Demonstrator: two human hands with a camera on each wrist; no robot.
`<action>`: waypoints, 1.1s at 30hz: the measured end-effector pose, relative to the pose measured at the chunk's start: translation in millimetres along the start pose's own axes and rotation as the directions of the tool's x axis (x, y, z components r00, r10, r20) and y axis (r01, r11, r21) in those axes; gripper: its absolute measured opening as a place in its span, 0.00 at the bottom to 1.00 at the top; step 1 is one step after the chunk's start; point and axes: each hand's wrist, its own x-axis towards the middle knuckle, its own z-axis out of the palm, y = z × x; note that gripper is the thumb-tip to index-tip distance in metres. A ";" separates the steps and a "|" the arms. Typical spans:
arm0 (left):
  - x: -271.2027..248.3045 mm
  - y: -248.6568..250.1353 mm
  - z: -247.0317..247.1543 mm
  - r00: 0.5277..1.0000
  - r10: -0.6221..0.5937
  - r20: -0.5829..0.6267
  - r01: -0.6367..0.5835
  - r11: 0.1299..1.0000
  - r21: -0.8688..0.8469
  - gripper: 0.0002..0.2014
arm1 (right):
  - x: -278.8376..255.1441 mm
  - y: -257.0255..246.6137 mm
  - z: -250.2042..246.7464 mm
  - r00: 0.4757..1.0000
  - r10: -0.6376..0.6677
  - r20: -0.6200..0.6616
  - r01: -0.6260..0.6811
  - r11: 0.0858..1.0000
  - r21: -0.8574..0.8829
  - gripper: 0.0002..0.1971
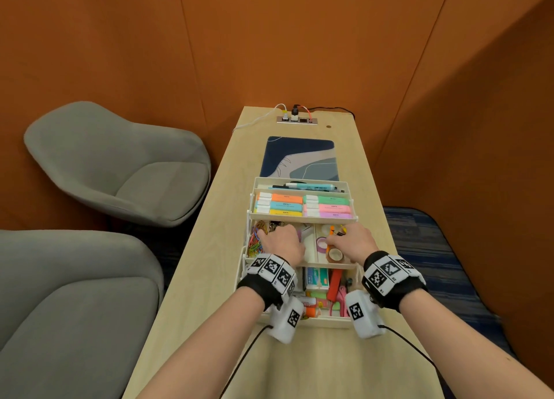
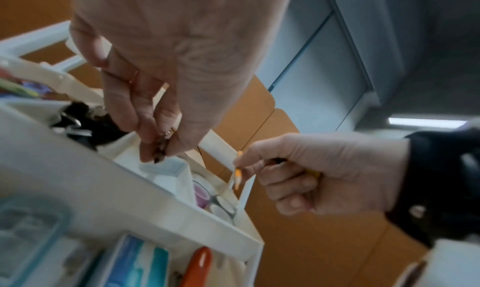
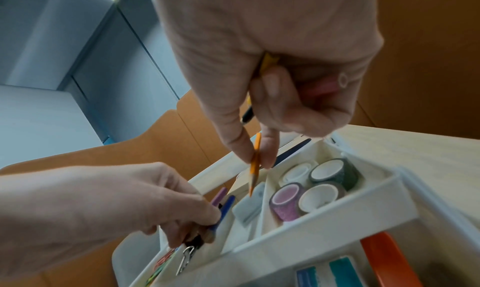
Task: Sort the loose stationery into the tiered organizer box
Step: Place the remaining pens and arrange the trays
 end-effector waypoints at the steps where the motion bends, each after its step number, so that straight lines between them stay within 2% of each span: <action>1: -0.1 3.3 1.2 1.000 0.015 0.014 -0.014 0.999 -0.031 0.12 | 0.1 -0.4 -0.9 1.000 -0.004 0.008 0.004 1.000 -0.002 0.15; 7: 11.2 19.3 10.1 0.997 0.034 0.065 -0.027 0.993 -0.115 0.12 | 7.6 -4.1 1.0 0.998 0.033 0.050 -0.028 0.996 -0.085 0.13; 10: 14.8 14.3 10.5 0.992 0.091 0.082 -0.078 0.986 -0.149 0.15 | 12.3 -10.8 2.1 0.995 0.045 0.093 -0.034 0.993 -0.117 0.07; 13: 15.6 4.5 9.5 0.977 0.153 0.151 -0.121 0.972 -0.202 0.19 | 20.8 -20.6 5.2 0.991 0.063 0.119 -0.044 0.988 -0.149 0.10; 15: 17.0 -3.0 10.2 0.968 0.190 0.162 -0.157 0.967 -0.198 0.17 | 25.6 -27.2 8.9 0.987 0.071 0.144 -0.045 0.983 -0.179 0.13; 18: 18.9 -11.9 12.6 0.967 0.211 0.139 -0.178 0.959 -0.219 0.10 | 29.6 -35.1 12.9 0.982 0.071 0.174 -0.027 0.969 -0.244 0.12; 20: 18.4 -13.1 15.9 0.966 0.231 0.120 -0.200 0.954 -0.221 0.08 | 31.3 -37.3 15.5 0.981 0.067 0.182 -0.018 0.965 -0.260 0.10; 25: 17.0 -16.2 21.7 0.963 0.268 0.017 -0.262 0.953 -0.155 0.11 | 32.9 -38.0 16.8 0.980 0.057 0.188 0.002 0.954 -0.301 0.07; 28: 17.2 -24.1 19.5 0.955 0.284 -0.083 -0.289 0.956 -0.046 0.12 | 31.8 -38.4 19.2 0.978 0.048 0.204 0.024 0.941 -0.337 0.10; 31: 17.5 -30.9 17.1 0.945 0.317 -0.082 -0.314 0.948 0.052 0.13 | 31.9 -41.5 29.1 0.971 0.025 0.238 0.064 0.930 -0.362 0.12; 33: 17.9 -34.2 15.7 0.947 0.318 -0.055 -0.316 0.948 0.046 0.14 | 31.9 -44.6 36.9 0.968 0.022 0.252 0.086 0.907 -0.411 0.11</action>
